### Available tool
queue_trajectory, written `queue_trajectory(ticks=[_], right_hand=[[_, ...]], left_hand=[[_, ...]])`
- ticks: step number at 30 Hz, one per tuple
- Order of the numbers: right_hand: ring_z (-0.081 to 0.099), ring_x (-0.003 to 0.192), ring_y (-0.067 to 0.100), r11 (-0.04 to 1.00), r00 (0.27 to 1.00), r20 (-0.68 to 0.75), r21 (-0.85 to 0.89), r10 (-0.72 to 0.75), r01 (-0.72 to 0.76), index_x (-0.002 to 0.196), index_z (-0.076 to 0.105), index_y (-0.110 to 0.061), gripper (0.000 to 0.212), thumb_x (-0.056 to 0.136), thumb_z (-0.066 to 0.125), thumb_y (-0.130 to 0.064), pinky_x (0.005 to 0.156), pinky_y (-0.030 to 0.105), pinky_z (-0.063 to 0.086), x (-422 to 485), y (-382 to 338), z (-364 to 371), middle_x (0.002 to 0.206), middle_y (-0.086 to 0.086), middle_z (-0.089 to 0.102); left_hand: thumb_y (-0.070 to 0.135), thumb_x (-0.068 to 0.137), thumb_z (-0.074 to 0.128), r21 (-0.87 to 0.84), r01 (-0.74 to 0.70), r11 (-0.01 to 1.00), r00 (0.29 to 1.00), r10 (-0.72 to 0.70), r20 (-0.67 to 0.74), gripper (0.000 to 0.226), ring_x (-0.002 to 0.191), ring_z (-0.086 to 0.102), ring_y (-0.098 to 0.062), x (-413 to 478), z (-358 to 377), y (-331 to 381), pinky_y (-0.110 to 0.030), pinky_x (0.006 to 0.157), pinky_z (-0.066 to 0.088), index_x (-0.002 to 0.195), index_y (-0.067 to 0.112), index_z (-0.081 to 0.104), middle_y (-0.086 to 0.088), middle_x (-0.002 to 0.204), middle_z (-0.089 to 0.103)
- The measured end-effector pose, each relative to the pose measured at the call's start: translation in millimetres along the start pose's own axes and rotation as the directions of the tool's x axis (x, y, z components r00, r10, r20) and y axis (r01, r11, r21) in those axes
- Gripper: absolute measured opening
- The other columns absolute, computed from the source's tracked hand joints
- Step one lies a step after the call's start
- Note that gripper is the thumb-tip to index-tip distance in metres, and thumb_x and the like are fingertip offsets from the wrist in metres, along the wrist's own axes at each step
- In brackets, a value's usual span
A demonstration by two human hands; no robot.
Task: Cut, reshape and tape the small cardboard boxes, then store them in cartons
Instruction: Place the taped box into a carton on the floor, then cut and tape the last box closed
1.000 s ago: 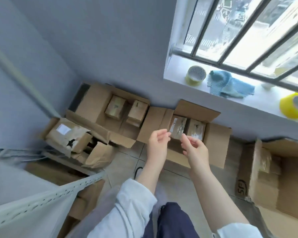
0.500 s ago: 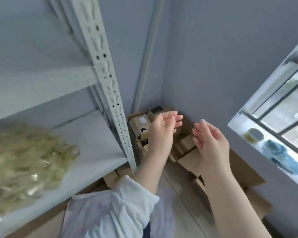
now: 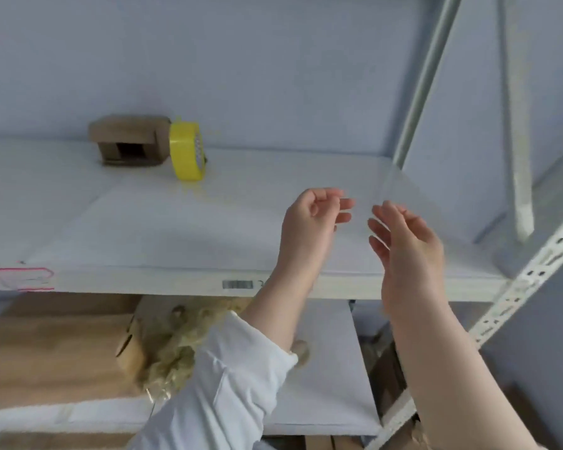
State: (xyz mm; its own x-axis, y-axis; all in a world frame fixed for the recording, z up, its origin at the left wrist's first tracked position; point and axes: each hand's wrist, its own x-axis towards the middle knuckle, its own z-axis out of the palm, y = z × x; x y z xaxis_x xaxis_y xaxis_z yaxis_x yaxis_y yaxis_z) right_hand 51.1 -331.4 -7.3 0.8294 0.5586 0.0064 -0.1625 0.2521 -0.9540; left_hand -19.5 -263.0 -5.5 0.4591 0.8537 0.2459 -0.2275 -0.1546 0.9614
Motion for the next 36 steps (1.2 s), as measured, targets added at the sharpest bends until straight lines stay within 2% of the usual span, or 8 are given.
queue_trajectory(ticks=[10,15,20,23,26,30,33,36], right_hand=[[0.061,0.083,0.007,0.994,0.977,0.211,-0.108,0.03,-0.007,0.083,0.058,-0.02,0.011,0.093,0.056,-0.025,0.07,0.02,0.046,65.7,17.2,165.0,0.087,-0.008,0.064],[0.061,0.087,0.01,0.981,0.92,0.391,-0.186,0.031,0.046,0.087,0.057,-0.018,0.015,0.091,0.058,-0.032,0.072,0.021,0.048,111.0,20.0,231.7,0.093,-0.005,0.063],[0.06,0.1,0.017,0.933,0.834,0.536,-0.351,0.128,0.082,0.111,0.058,-0.011,0.04,0.087,0.061,-0.042,0.091,0.031,0.049,144.2,32.8,300.8,0.115,0.004,0.062],[0.051,0.12,0.027,0.834,0.772,0.6,-0.522,0.209,0.181,0.13,0.052,-0.003,0.068,0.084,0.058,-0.053,0.106,0.04,0.037,162.3,31.3,344.5,0.134,0.012,0.053],[0.04,0.131,0.032,0.68,0.738,0.624,-0.659,0.257,0.321,0.134,0.043,0.004,0.077,0.087,0.052,-0.055,0.106,0.04,0.032,182.8,30.9,386.6,0.142,0.019,0.042],[0.046,0.123,0.029,0.471,0.71,0.634,-0.749,0.306,0.465,0.129,0.048,0.003,0.073,0.089,0.044,-0.059,0.092,0.031,0.034,203.1,50.3,445.0,0.136,0.015,0.049],[0.047,0.104,0.026,0.406,0.665,0.637,-0.767,0.389,0.497,0.127,0.051,0.0,0.071,0.089,0.042,-0.06,0.091,0.029,0.034,216.6,78.8,490.7,0.123,0.009,0.053],[0.051,0.108,0.025,0.37,0.639,0.624,-0.782,0.45,0.502,0.124,0.052,-0.005,0.064,0.089,0.043,-0.059,0.101,0.035,0.04,225.0,91.9,507.7,0.123,0.011,0.056]], left_hand=[[0.009,0.095,0.045,0.174,-0.104,0.979,0.977,0.133,-0.165,0.02,0.072,0.064,-0.006,124.6,-120.7,17.2,-0.023,0.07,0.046,0.085,0.023,0.055,0.011,0.082,0.066],[0.011,0.095,0.045,0.315,-0.09,0.945,0.94,0.185,-0.286,0.02,0.077,0.062,-0.007,177.7,-180.8,24.3,-0.019,0.066,0.044,0.084,0.025,0.054,0.014,0.083,0.064],[0.017,0.094,0.05,0.473,0.028,0.881,0.868,0.214,-0.449,0.01,0.1,0.06,-0.016,214.4,-266.5,27.3,-0.028,0.086,0.043,0.088,0.023,0.056,0.006,0.096,0.063],[0.024,0.092,0.053,0.566,0.156,0.81,0.819,0.214,-0.532,0.027,0.11,0.054,-0.014,239.2,-324.6,30.5,-0.025,0.092,0.039,0.118,0.015,0.054,0.005,0.11,0.058],[0.035,0.091,0.054,0.578,0.288,0.763,0.801,0.139,-0.583,0.048,0.12,0.049,-0.019,268.3,-378.2,27.9,-0.029,0.096,0.037,0.133,0.015,0.042,-0.003,0.131,0.05],[0.045,0.09,0.053,0.629,0.426,0.651,0.811,0.034,-0.585,0.063,0.129,0.041,-0.025,306.5,-434.2,20.6,-0.032,0.1,0.034,0.141,0.016,0.032,-0.009,0.144,0.037],[0.051,0.092,0.046,0.62,0.475,0.625,0.839,-0.108,-0.533,0.066,0.133,0.037,-0.025,336.7,-469.7,7.8,-0.034,0.106,0.03,0.142,0.009,0.034,-0.008,0.147,0.036],[0.054,0.092,0.04,0.566,0.524,0.636,0.835,-0.25,-0.491,0.065,0.13,0.041,-0.024,350.8,-483.5,-6.4,-0.036,0.105,0.034,0.138,0.009,0.042,-0.005,0.144,0.042]])
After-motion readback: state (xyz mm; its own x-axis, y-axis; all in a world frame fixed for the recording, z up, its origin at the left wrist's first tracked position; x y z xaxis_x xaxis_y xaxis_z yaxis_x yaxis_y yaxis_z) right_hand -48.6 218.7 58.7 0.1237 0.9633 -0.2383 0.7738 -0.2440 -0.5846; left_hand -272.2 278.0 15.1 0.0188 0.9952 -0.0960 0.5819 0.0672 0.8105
